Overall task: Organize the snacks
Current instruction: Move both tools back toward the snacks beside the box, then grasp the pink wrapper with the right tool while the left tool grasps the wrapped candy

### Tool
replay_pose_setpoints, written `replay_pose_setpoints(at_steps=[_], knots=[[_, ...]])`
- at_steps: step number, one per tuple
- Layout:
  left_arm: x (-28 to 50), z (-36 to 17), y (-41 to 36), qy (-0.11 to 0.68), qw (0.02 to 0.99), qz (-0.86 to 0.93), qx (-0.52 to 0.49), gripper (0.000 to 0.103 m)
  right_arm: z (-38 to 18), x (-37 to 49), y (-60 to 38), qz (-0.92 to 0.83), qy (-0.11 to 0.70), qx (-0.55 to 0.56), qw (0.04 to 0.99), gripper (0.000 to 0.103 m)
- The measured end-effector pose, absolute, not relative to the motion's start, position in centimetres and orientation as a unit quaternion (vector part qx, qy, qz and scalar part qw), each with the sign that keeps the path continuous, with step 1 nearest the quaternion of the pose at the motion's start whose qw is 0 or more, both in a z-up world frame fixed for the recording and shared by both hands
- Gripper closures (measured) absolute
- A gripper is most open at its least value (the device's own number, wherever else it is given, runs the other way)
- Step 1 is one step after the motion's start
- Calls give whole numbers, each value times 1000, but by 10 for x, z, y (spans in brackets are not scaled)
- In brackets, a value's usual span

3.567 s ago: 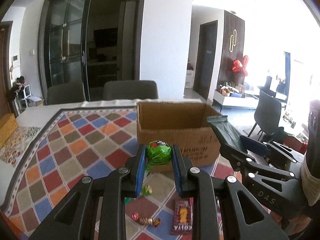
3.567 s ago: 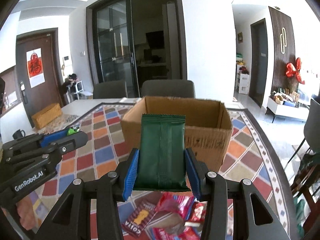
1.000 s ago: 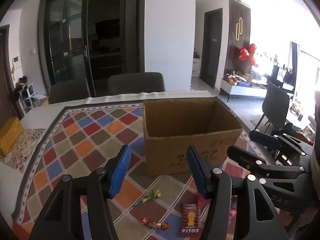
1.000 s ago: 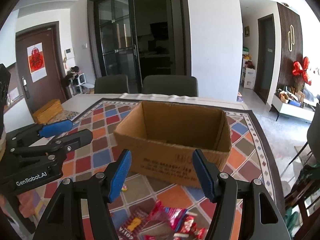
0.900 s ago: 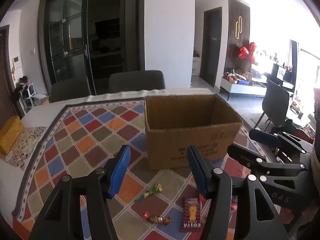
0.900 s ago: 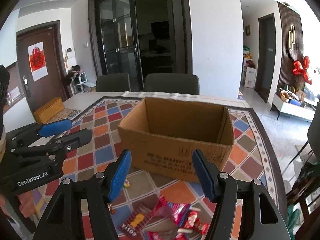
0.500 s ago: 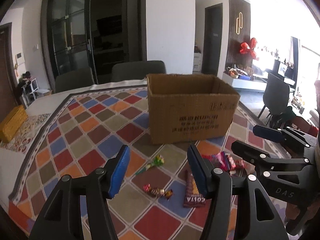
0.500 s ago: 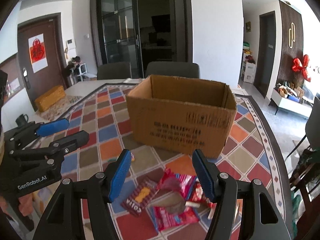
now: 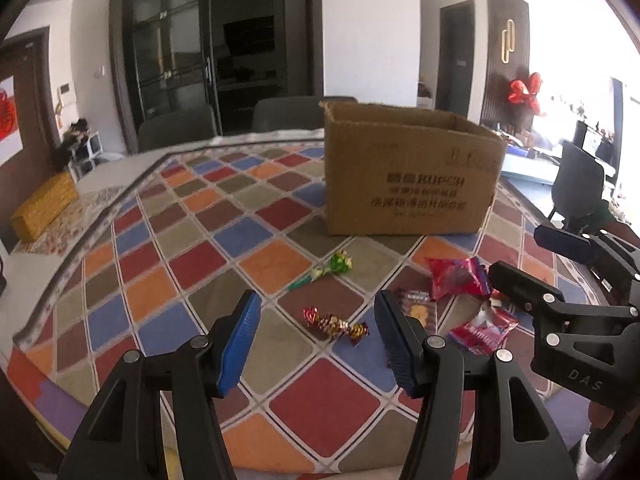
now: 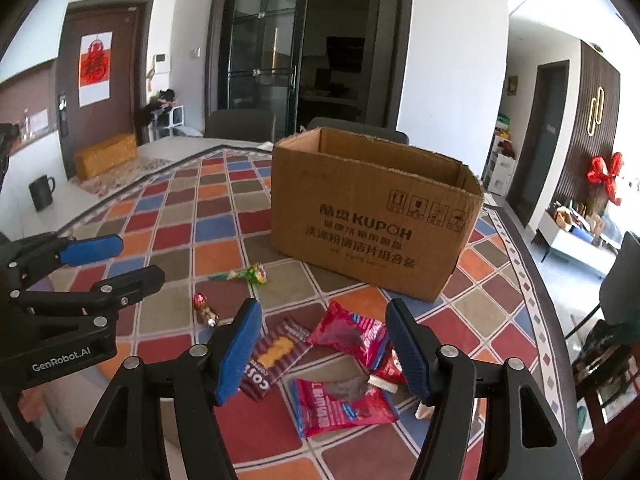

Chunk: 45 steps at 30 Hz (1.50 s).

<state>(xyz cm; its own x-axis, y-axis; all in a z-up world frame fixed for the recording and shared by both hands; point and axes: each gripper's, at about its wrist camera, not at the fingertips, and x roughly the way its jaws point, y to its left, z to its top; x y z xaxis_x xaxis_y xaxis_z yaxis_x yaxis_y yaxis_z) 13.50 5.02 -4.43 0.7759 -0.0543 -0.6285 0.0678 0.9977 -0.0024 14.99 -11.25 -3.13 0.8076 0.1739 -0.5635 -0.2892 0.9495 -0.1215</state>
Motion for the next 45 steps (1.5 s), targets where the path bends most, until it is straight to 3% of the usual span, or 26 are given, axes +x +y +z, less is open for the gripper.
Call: replay_pose_setpoints(at_steps=[17, 33, 42, 45], knots=[[180, -98, 43, 419, 906, -7, -63, 49, -75, 197, -126, 117, 349, -118, 922, 35], [207, -117, 35, 445, 894, -6, -55, 55, -106, 239, -132, 131, 407, -129, 895, 35], [217, -121, 33, 451, 891, -9, -48, 64, -107, 258, -126, 153, 408, -167, 885, 35], [218, -123, 30, 453, 890, -15, -45, 69, -105, 262, -121, 167, 402, -193, 879, 31]])
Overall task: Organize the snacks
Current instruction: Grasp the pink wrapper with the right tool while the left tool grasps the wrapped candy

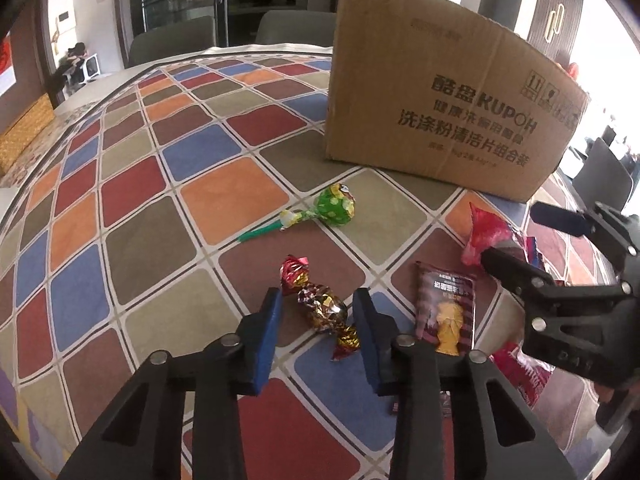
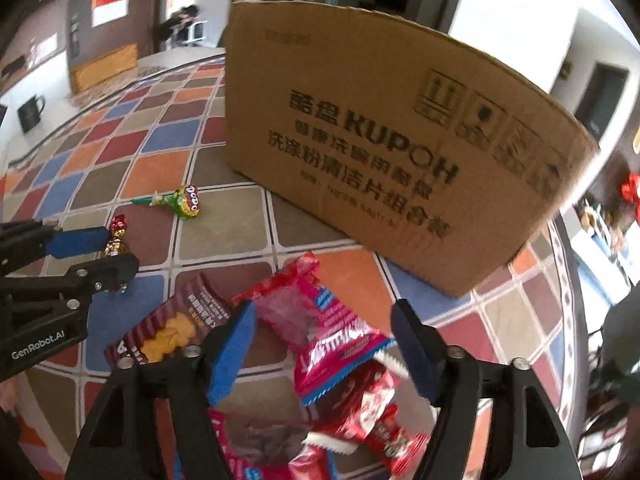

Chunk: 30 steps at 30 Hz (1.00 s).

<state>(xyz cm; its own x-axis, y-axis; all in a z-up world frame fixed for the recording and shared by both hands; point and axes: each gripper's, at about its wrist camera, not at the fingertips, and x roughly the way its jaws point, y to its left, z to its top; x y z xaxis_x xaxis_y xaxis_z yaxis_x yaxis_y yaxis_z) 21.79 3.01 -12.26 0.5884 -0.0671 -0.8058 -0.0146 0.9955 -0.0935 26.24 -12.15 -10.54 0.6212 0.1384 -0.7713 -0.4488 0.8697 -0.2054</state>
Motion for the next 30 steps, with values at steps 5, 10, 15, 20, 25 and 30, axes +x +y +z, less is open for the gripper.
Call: replay_pose_setpoints(at_steps=[5, 10, 15, 20, 25, 30], knots=[[221, -123, 29, 455, 889, -24, -50, 79, -108, 277, -121, 185, 421, -192, 867, 31], [223, -122, 27, 456, 888, -33, -50, 80, -114, 282, -121, 198, 441, -173, 858, 54], [220, -116, 25, 449, 892, -38, -48, 80, -116, 279, -122, 200, 447, -161, 857, 62], [216, -108, 24, 439, 896, -43, -48, 80, -111, 272, -123, 193, 442, -139, 865, 63], [207, -93, 20, 419, 907, -44, -34, 80, -101, 265, -127, 183, 433, -116, 875, 63], [197, -80, 16, 398, 916, -51, -22, 80, -88, 253, -127, 179, 418, -109, 884, 63]])
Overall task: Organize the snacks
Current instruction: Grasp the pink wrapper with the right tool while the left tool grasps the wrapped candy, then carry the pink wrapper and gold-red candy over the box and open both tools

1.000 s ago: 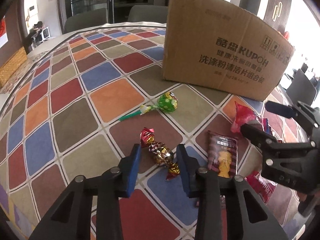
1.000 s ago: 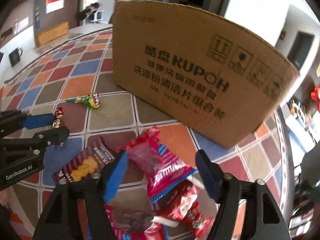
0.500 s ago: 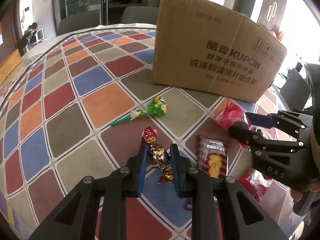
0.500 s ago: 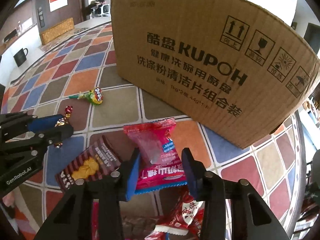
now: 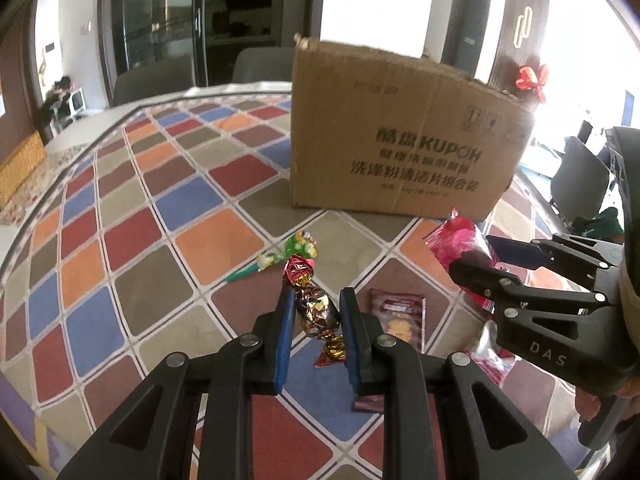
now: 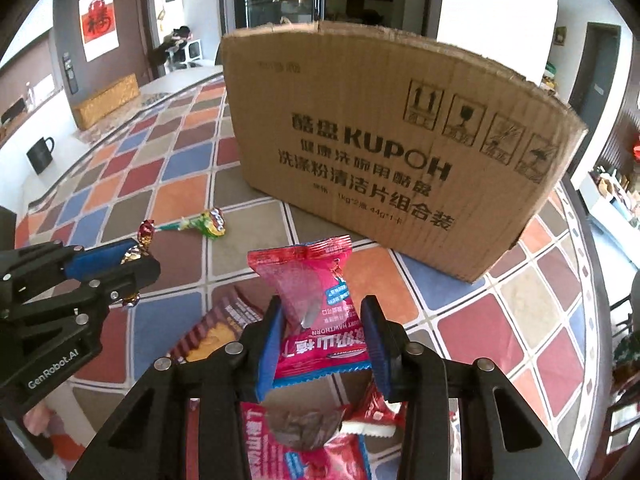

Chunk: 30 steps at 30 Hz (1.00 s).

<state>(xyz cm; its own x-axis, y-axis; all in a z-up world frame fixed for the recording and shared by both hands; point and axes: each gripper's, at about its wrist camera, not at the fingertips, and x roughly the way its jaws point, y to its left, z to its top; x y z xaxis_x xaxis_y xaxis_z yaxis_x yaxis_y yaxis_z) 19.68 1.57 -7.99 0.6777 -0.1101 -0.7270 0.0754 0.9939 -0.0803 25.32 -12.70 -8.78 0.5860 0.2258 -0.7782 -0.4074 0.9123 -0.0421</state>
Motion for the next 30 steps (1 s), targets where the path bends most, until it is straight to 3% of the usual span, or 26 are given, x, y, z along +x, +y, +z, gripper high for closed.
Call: replay_pose_setpoints(at_steps=[30], knots=[[207, 64, -4, 242, 963, -120, 2, 80, 36, 232, -163, 132, 270, -17, 954, 63]])
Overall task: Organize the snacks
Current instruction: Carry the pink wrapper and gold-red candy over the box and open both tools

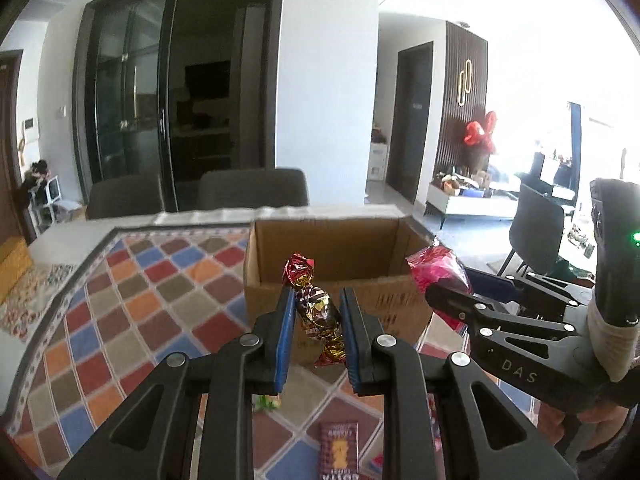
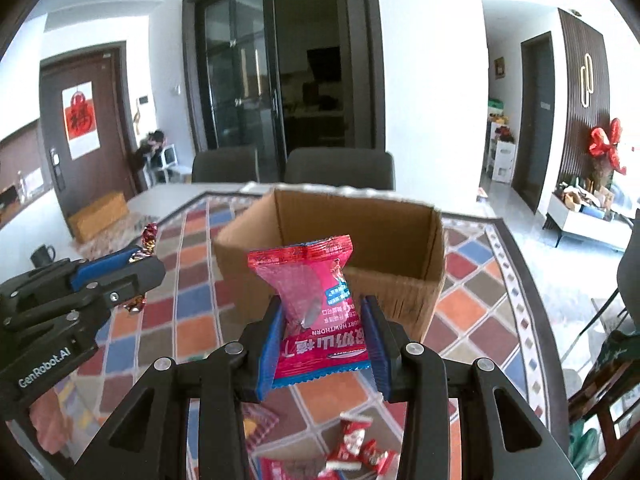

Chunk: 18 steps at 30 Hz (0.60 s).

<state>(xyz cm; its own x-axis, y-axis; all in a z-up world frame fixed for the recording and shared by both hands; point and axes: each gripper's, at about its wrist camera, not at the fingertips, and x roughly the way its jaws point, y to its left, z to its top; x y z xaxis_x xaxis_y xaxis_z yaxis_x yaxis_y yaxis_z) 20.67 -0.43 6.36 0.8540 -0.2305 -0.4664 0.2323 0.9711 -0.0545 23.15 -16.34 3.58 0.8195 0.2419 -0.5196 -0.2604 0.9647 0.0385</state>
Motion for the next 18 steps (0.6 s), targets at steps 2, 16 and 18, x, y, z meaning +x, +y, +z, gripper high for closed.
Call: replay_pose_setpoints(at_steps=[2, 16, 18], knots=[[213, 71, -5, 237, 964, -122, 5, 80, 44, 237, -165, 131, 264, -13, 955, 63], [286, 99, -20, 253, 957, -140, 35, 80, 68, 298, -174, 121, 271, 13, 955, 63], [302, 96, -22, 265, 953, -141, 35, 80, 66, 308, -176, 117, 278, 12, 953, 63]])
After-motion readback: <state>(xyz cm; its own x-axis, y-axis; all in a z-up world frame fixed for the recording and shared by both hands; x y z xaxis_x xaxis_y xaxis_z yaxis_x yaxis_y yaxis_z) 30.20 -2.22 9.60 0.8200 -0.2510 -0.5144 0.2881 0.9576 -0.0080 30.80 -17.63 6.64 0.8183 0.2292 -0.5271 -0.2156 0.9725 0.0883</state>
